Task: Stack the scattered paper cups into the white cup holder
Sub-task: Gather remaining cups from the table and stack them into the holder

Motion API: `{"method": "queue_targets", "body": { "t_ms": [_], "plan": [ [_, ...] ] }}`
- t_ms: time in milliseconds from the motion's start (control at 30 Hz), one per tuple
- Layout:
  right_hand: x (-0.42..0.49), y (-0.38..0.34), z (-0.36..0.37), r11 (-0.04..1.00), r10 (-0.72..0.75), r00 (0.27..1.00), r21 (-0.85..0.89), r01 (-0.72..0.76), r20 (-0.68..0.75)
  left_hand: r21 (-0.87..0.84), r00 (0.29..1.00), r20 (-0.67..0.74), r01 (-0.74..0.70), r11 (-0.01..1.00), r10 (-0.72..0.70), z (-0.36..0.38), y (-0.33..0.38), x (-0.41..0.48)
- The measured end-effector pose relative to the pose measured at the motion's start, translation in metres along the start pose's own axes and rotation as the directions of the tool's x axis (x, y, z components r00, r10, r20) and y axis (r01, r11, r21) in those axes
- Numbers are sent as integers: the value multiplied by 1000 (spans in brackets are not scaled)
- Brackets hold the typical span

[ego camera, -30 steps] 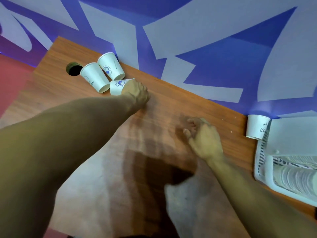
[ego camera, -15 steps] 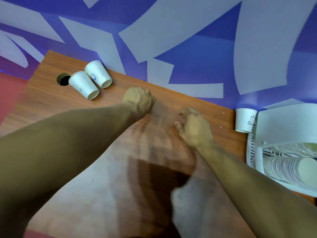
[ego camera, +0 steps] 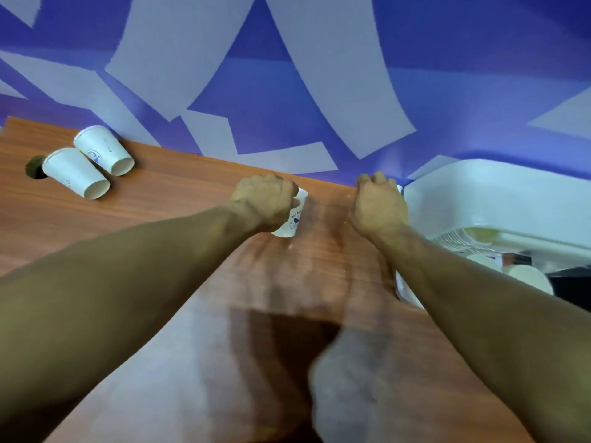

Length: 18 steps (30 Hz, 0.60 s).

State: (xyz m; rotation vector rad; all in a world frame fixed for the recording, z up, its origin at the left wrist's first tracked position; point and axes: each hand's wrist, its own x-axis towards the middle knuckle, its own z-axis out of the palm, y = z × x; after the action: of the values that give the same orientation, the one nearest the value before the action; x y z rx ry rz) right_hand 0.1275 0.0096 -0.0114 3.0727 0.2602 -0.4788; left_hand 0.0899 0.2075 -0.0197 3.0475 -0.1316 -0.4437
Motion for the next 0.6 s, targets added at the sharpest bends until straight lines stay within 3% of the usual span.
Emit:
{"method": "queue_targets", "body": {
  "t_ms": [233,600],
  "plan": [
    [27,25,11,999,38,991,15,-40,131,-233,997,69,-14,972,31,3,17,9],
    [39,40,24,990,75,992,-131,-62,98,-323,989,87,-83,943,117,13,16,18]
  ]
}}
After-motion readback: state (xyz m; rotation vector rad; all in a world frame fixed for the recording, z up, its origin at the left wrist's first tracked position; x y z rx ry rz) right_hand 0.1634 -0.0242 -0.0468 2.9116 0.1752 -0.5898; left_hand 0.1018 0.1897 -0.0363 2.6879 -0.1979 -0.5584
